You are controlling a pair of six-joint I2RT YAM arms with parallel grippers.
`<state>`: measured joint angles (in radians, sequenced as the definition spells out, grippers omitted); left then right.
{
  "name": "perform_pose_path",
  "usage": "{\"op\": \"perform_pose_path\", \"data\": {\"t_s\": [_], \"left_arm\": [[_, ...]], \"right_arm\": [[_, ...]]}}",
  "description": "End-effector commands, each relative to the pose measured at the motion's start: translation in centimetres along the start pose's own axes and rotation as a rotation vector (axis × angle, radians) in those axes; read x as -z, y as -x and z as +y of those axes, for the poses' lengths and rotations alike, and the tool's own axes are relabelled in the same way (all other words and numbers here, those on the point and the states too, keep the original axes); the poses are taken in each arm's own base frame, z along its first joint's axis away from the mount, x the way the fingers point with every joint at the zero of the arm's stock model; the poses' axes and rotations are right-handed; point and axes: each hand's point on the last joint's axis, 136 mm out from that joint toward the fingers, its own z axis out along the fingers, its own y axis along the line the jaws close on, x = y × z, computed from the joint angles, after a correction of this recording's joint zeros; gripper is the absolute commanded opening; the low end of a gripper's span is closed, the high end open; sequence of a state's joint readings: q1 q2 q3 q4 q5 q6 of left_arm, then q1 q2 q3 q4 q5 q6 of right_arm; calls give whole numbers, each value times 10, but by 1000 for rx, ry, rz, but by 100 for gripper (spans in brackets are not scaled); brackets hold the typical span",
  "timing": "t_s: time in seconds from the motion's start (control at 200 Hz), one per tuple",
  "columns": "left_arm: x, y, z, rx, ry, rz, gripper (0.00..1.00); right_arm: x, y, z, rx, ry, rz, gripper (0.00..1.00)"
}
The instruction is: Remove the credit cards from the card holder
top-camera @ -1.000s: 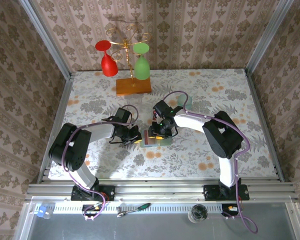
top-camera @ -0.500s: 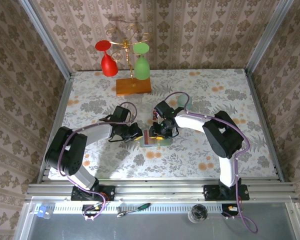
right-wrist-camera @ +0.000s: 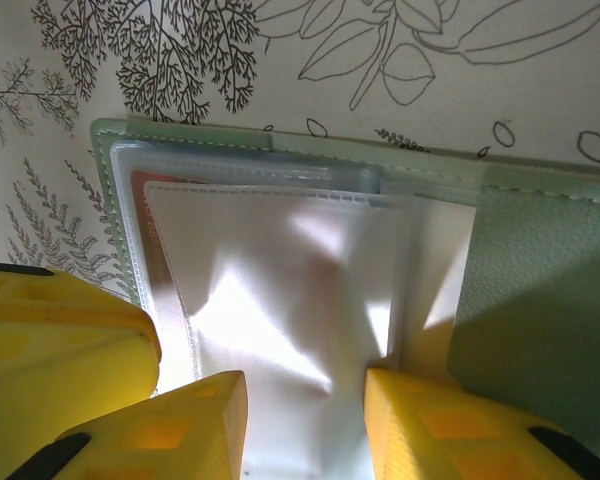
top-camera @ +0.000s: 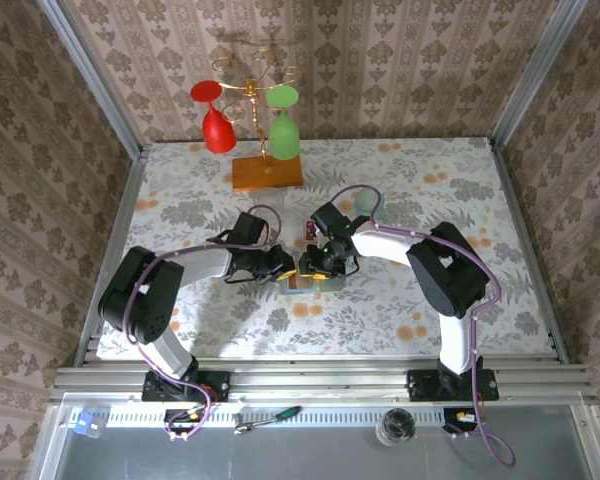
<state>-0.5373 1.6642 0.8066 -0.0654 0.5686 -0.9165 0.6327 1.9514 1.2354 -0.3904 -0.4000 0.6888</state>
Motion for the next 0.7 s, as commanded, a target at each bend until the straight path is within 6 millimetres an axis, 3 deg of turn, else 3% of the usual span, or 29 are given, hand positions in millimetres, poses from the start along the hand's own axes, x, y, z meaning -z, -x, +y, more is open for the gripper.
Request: {"op": "perform_pose_path", "data": {"t_s": [0.0,0.325,0.485,0.695], "left_arm": [[-4,3,-8,6,-18,10,16],[-7,3,-9,13,-21,17,16],[-9,3,-12,20,-41,20,14],[-10,3,-14,20,-49,22,14]], "right_arm": [[4,-5,-3,-23,2,6,37],[3,-6,-4,-28,7,6,36],[3,-6,-4,-31,13,6,29],[6,-6,-3,-30,19,-2,28]]}}
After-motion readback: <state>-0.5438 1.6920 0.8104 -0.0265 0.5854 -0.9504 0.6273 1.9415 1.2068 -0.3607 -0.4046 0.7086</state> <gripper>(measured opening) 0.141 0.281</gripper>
